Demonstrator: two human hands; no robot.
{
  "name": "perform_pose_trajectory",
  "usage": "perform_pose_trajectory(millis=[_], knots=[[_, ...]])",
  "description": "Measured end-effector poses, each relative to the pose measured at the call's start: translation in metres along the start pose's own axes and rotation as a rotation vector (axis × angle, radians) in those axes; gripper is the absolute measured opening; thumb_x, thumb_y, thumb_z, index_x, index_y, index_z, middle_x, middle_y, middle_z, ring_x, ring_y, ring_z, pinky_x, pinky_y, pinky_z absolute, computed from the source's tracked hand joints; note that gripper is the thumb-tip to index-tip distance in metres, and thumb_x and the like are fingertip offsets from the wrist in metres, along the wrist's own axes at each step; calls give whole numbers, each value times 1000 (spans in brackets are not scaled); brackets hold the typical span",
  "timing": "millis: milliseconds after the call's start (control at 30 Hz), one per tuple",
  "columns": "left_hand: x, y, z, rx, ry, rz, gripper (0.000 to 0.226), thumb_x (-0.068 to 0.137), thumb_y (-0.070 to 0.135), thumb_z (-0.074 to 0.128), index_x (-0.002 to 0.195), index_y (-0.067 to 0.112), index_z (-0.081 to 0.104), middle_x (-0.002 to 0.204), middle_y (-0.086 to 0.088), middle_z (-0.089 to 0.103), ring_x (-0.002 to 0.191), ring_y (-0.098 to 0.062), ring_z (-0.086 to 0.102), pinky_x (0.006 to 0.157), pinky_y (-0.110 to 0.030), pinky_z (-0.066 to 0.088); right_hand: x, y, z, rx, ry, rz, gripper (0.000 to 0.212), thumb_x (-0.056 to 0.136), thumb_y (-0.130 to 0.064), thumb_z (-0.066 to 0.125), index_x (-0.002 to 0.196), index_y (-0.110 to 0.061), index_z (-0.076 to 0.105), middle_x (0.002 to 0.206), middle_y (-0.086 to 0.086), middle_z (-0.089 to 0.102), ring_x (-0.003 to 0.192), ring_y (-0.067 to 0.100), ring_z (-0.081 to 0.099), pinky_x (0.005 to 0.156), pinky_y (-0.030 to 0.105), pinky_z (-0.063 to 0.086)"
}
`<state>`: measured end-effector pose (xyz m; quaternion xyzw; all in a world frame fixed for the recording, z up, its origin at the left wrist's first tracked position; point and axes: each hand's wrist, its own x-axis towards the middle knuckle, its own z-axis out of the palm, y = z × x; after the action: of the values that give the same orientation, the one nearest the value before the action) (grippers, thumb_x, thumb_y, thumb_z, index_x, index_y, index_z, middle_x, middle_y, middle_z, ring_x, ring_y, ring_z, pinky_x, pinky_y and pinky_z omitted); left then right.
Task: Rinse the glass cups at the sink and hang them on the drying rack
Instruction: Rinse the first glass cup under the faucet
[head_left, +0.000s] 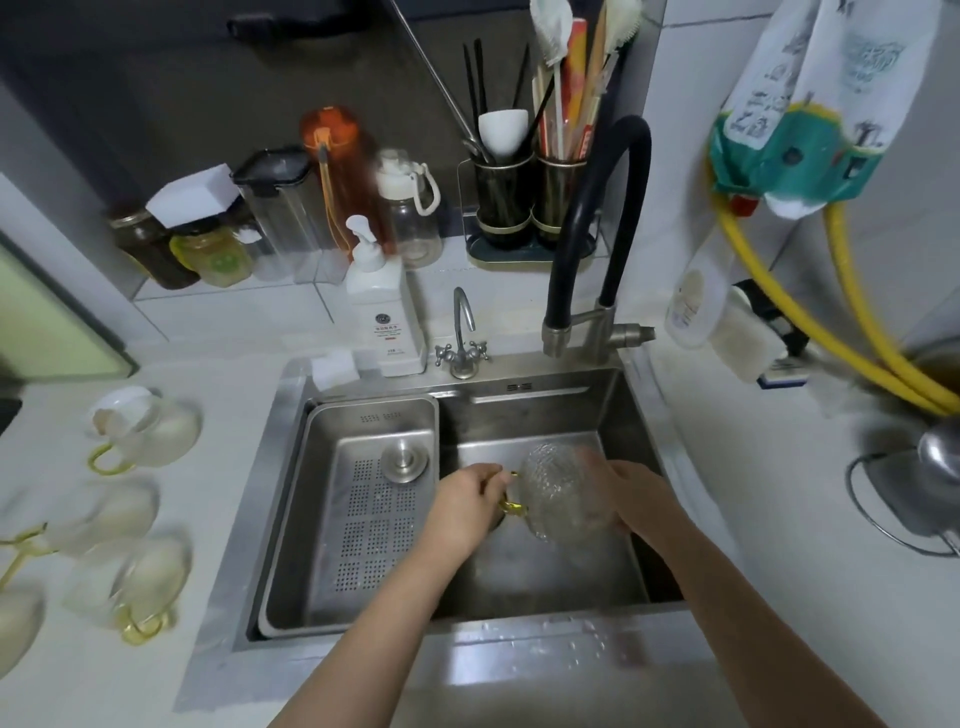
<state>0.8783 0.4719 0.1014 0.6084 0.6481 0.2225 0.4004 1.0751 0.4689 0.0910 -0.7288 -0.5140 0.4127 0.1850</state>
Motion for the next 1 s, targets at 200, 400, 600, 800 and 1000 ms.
perform_pose_trajectory(millis=[200, 400, 600, 800, 1000], knots=[[18, -1, 6, 47, 47, -29, 32, 98, 28, 46, 109, 6, 67, 99, -14, 71, 96, -26, 64, 82, -27, 45, 17, -3, -2, 37, -39, 71, 54, 90, -63, 35, 78, -16, 58, 60, -3, 52, 53, 9, 51, 50, 18, 40], [28, -2, 8, 61, 56, -23, 29, 97, 29, 49, 108, 10, 68, 97, -11, 72, 93, -23, 65, 78, -24, 43, 25, -6, -6, 53, -161, 14, 28, 92, -54, 42, 93, -26, 48, 71, -3, 51, 51, 14, 62, 48, 25, 53], [43, -1, 9, -217, 13, -179, 17, 94, 22, 56, 108, 15, 61, 77, -4, 62, 54, -13, 56, 44, -25, 52, 37, -2, -16, 325, -233, -76, 23, 90, -48, 51, 109, -35, 56, 115, -8, 59, 104, 9, 58, 84, 32, 53], [52, 15, 8, -494, -40, -233, 19, 89, 19, 64, 76, 5, 64, 65, -5, 61, 57, -12, 54, 49, -17, 47, 48, -10, -37, 515, -289, -249, 33, 90, -21, 57, 121, -32, 55, 117, -6, 64, 101, 4, 64, 79, 20, 50], [57, 32, 8, -510, 138, -137, 5, 85, 8, 67, 81, 7, 67, 66, 2, 65, 57, -4, 60, 60, -15, 48, 73, -12, -57, 444, -183, -365, 33, 87, -17, 61, 120, -19, 60, 109, -3, 67, 100, 14, 66, 86, 27, 55]])
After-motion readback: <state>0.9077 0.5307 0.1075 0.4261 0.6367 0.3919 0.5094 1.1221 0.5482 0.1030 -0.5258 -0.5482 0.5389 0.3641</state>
